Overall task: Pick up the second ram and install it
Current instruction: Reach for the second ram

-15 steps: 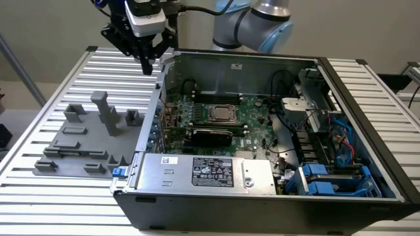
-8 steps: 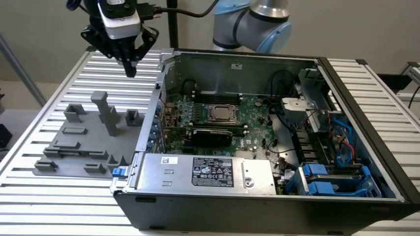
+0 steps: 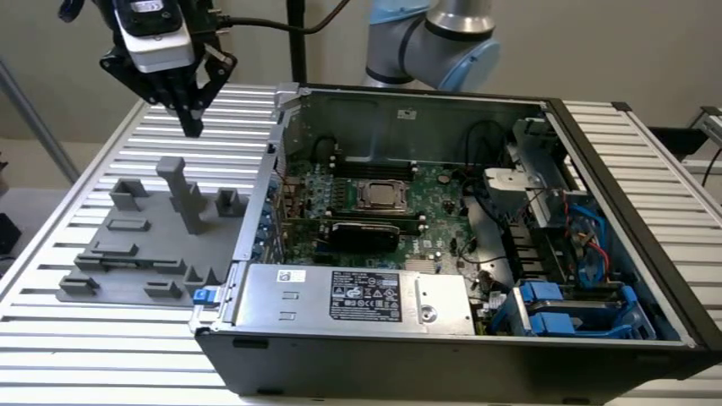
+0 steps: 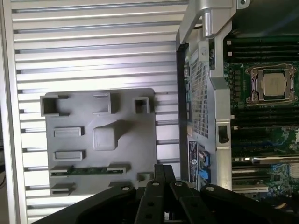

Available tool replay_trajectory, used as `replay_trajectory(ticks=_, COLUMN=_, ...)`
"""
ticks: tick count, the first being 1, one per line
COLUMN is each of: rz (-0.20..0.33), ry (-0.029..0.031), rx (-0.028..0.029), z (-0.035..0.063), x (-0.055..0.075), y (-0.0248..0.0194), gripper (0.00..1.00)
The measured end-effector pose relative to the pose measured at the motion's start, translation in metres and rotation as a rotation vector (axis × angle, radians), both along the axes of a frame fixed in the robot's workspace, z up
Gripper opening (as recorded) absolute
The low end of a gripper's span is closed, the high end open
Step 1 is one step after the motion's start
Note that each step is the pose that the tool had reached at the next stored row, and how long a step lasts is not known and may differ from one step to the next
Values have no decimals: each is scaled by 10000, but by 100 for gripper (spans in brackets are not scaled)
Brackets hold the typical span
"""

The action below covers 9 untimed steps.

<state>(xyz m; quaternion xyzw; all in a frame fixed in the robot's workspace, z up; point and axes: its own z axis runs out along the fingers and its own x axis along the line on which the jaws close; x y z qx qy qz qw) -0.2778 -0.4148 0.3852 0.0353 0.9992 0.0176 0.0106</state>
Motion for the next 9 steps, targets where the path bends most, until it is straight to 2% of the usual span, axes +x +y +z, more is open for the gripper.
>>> replay_trajectory(ticks=9, rz=-1, ry=-1, rx=-65, z=-32, x=-390, y=-64, gripper=11)
